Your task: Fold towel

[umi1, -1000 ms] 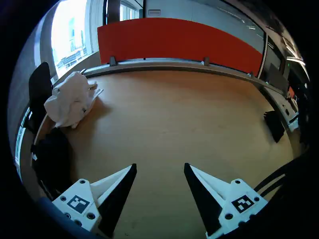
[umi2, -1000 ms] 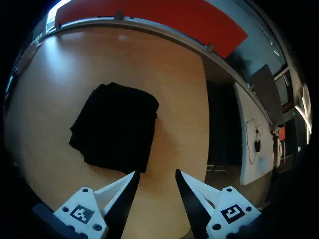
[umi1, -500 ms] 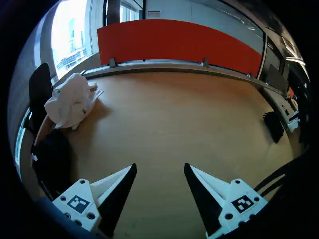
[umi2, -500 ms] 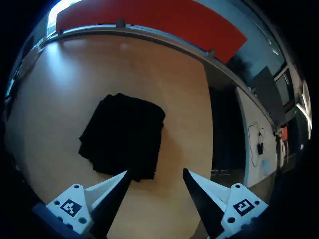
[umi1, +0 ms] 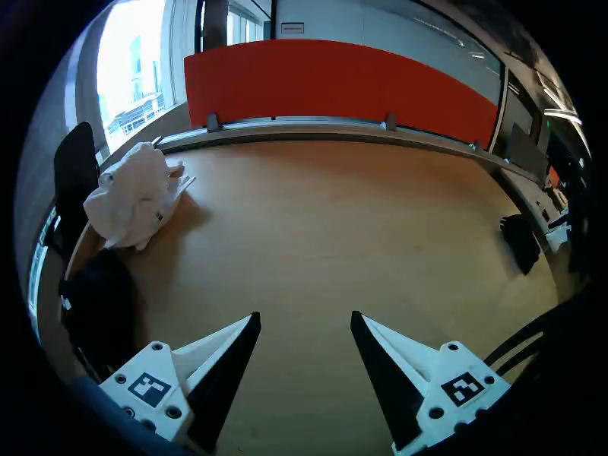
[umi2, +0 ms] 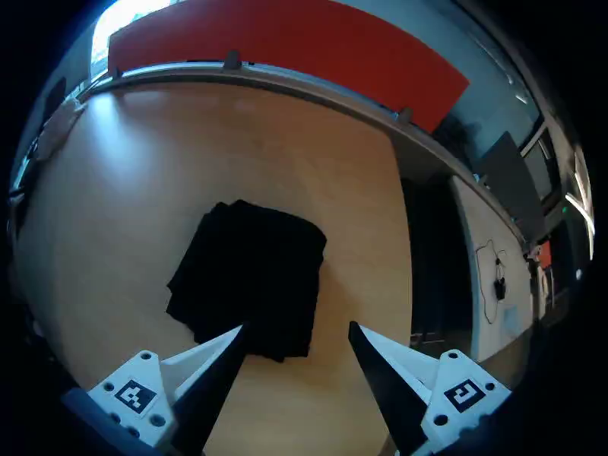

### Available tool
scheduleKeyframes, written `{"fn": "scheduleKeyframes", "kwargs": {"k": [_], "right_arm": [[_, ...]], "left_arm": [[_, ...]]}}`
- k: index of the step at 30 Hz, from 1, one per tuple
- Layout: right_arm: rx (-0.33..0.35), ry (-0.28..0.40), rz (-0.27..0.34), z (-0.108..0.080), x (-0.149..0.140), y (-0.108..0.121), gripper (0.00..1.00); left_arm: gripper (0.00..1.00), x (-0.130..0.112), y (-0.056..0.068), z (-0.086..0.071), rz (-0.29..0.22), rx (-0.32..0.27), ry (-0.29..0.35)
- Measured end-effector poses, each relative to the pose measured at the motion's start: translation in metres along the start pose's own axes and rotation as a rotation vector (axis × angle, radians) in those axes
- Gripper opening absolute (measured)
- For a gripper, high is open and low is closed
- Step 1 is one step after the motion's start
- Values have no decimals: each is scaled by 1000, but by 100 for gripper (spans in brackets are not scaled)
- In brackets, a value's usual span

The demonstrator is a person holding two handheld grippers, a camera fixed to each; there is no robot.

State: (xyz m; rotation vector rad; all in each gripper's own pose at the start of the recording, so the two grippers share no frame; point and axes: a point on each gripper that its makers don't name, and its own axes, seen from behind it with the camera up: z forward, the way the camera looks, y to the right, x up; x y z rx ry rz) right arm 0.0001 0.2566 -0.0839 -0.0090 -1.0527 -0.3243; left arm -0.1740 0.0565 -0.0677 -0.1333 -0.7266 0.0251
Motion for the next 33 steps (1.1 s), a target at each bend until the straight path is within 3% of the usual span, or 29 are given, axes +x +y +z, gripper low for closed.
{"fn": "scheduleKeyframes", "kwargs": {"k": [9, 21, 27, 33], "right_arm": [[23, 47, 95, 1, 12, -18, 98], [41, 94, 338, 4, 26, -37, 99], [38, 114, 368, 2, 29, -45, 99], [12, 192, 377, -1, 42, -47, 99]], "left_arm": [[88, 5, 0, 3, 3, 1, 7], [88, 17, 1, 6, 6, -2, 23], [88, 23, 0, 8, 10, -2, 36], [88, 33, 1, 10, 11, -3, 59]]}}
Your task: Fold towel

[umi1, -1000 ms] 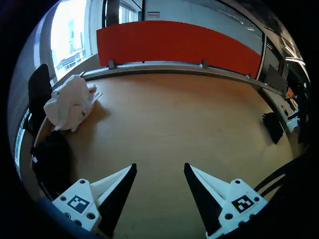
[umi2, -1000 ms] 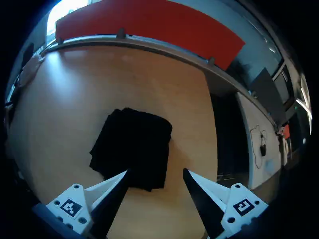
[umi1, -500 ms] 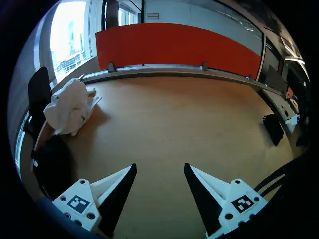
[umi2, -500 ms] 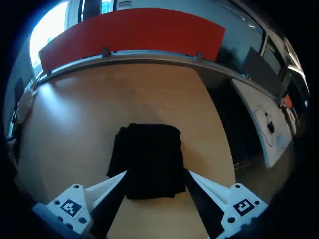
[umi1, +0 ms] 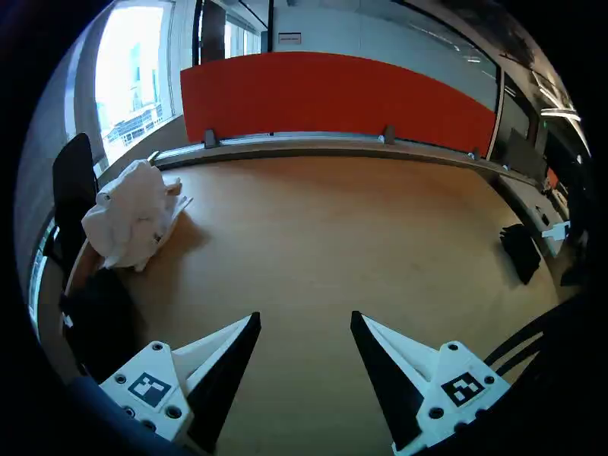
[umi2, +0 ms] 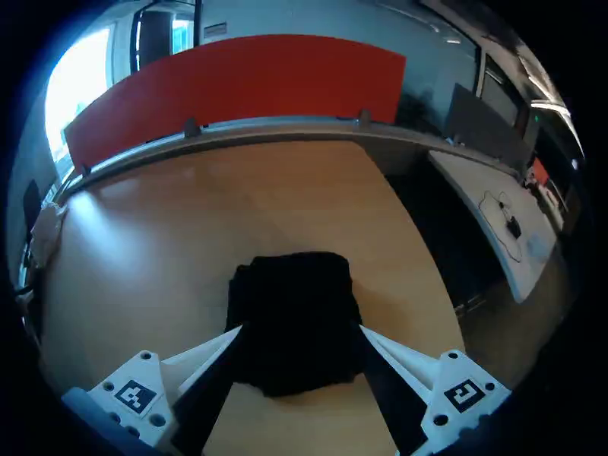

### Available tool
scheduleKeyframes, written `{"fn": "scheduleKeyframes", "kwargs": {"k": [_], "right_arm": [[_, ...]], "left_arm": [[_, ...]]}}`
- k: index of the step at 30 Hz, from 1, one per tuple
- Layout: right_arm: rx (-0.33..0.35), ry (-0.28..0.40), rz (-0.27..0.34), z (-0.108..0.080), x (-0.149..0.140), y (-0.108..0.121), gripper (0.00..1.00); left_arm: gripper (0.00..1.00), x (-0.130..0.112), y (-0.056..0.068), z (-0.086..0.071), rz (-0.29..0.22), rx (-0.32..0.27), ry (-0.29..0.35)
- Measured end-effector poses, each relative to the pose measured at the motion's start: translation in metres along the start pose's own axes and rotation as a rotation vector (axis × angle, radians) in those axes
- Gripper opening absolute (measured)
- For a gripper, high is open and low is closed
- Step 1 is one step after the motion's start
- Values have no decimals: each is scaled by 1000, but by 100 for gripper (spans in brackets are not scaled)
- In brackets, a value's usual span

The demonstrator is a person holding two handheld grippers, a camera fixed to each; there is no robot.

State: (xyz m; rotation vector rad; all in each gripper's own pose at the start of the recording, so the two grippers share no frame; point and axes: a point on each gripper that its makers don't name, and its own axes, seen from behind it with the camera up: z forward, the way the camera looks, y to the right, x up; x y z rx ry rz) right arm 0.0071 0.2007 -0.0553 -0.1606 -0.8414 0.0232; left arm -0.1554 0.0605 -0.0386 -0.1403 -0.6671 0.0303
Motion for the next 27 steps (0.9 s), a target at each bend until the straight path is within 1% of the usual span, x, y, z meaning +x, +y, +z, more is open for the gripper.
{"fn": "scheduleKeyframes", "kwargs": {"k": [6, 10, 16, 24, 27], "right_arm": [[10, 105, 16, -5, 19, -13, 98], [21, 171, 5, -9, 29, -22, 98], [18, 252, -13, -18, 43, -31, 98], [38, 371, 5, -30, 67, -39, 98], [38, 414, 11, -33, 75, -40, 98]], "left_arm": [[87, 15, -3, 0, -9, 13, 38], [88, 26, -3, -1, -10, 16, 66], [88, 41, -1, -3, -10, 15, 101], [88, 65, -1, -9, 5, 23, 172], [87, 72, -2, -10, -1, 26, 194]]}}
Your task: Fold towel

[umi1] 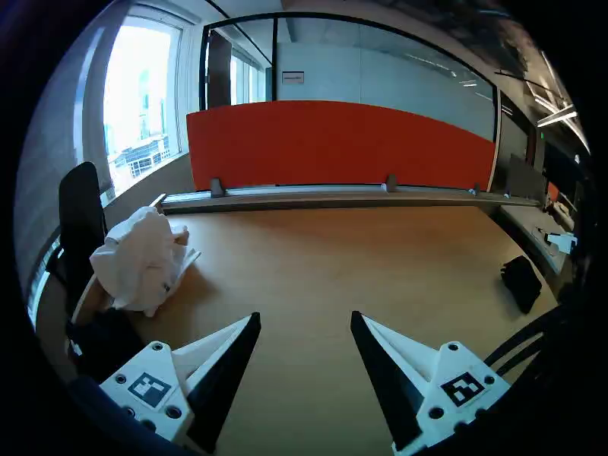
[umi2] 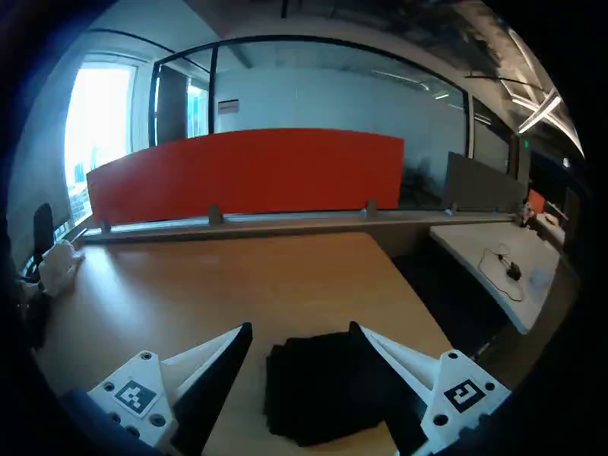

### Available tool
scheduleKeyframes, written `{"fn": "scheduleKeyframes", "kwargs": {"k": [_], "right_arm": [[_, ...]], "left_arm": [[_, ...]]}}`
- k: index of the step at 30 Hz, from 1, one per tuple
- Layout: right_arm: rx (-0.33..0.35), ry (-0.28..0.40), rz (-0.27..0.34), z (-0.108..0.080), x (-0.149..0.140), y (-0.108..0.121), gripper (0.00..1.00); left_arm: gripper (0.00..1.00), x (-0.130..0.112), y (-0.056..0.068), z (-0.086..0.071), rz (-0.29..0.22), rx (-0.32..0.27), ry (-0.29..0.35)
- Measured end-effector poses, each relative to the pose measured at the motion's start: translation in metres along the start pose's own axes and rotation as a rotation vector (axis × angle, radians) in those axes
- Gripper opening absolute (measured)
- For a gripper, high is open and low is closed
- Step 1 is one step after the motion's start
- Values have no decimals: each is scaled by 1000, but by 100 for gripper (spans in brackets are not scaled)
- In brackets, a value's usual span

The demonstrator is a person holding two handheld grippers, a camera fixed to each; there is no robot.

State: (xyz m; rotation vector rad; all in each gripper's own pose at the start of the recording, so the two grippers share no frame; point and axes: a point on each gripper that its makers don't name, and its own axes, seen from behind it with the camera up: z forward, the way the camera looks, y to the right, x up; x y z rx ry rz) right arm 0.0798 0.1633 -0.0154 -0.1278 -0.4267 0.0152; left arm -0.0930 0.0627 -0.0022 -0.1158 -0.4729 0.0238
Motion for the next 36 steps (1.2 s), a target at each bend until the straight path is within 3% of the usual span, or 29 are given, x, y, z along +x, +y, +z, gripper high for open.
{"fn": "scheduleKeyframes", "kwargs": {"k": [12, 24, 36], "right_arm": [[10, 198, -16, -8, 44, -13, 98], [41, 239, -81, -14, 65, -42, 98], [104, 281, -66, -21, 83, -95, 98]], "left_arm": [[87, 23, -2, 0, -41, 5, 69], [87, 40, -9, -1, -62, 26, 129], [87, 55, -11, -4, -70, 30, 182]]}}
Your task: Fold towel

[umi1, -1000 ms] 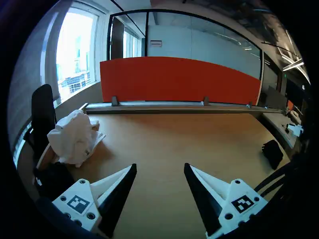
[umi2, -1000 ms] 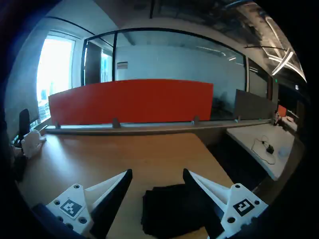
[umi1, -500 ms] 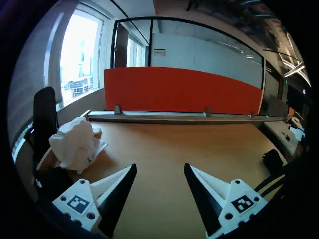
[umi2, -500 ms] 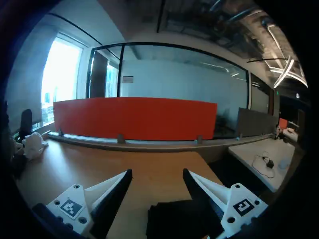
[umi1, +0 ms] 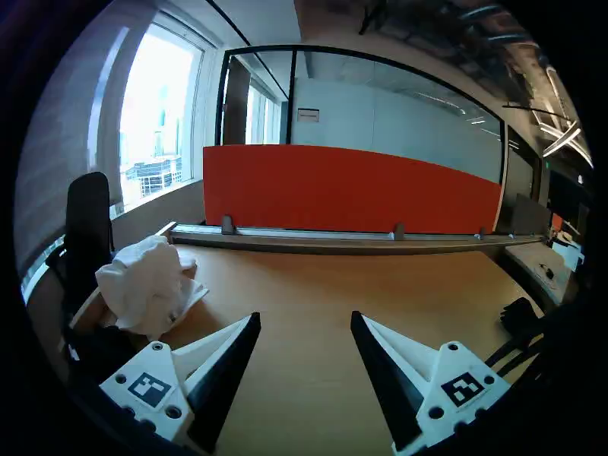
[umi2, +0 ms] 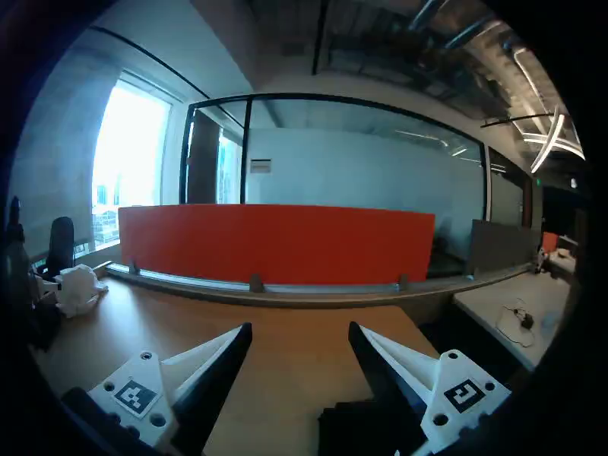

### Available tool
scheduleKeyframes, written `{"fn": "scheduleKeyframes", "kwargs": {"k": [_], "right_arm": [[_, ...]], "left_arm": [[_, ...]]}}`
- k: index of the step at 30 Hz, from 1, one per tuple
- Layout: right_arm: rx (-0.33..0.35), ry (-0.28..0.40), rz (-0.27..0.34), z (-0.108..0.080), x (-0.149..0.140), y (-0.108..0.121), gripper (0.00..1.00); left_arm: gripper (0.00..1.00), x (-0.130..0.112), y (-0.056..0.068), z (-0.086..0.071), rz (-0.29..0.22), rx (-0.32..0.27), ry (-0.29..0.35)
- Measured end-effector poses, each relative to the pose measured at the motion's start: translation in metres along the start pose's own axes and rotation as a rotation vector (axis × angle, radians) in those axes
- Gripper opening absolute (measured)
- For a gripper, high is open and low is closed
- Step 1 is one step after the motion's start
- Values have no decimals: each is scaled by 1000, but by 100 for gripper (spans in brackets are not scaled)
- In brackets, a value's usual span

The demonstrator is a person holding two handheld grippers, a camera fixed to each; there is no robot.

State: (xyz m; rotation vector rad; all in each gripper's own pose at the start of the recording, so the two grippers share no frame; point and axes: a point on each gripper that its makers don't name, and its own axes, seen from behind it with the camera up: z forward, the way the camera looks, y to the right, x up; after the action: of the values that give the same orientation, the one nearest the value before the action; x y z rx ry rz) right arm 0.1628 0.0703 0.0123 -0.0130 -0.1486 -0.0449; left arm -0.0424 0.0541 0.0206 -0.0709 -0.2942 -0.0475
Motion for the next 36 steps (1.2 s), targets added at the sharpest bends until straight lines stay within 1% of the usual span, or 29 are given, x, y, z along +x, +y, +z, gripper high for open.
{"fn": "scheduleKeyframes", "kwargs": {"k": [6, 9, 12, 15, 18, 24, 30, 36], "right_arm": [[23, 19, 8, 1, 11, -27, 98], [35, 29, 13, 2, 16, -40, 98], [44, 36, 20, 3, 21, -52, 98], [50, 38, 30, 4, 26, -63, 98], [51, 41, 41, 6, 29, -72, 98], [55, 39, 38, 7, 33, -86, 98], [47, 30, 31, 5, 36, -94, 98], [46, 27, 42, 0, 39, -101, 98]], "left_arm": [[87, 7, -3, -1, 2, 3, 22], [88, 10, -6, -3, -9, 8, 35], [88, 15, -6, -5, -28, -1, 49], [88, 22, -8, -8, -38, 0, 73], [87, 30, -12, -12, -36, 7, 104], [88, 38, -10, -18, -13, 4, 141], [87, 45, -13, -21, 6, 8, 187], [87, 56, -17, -24, 16, 12, 263]]}}
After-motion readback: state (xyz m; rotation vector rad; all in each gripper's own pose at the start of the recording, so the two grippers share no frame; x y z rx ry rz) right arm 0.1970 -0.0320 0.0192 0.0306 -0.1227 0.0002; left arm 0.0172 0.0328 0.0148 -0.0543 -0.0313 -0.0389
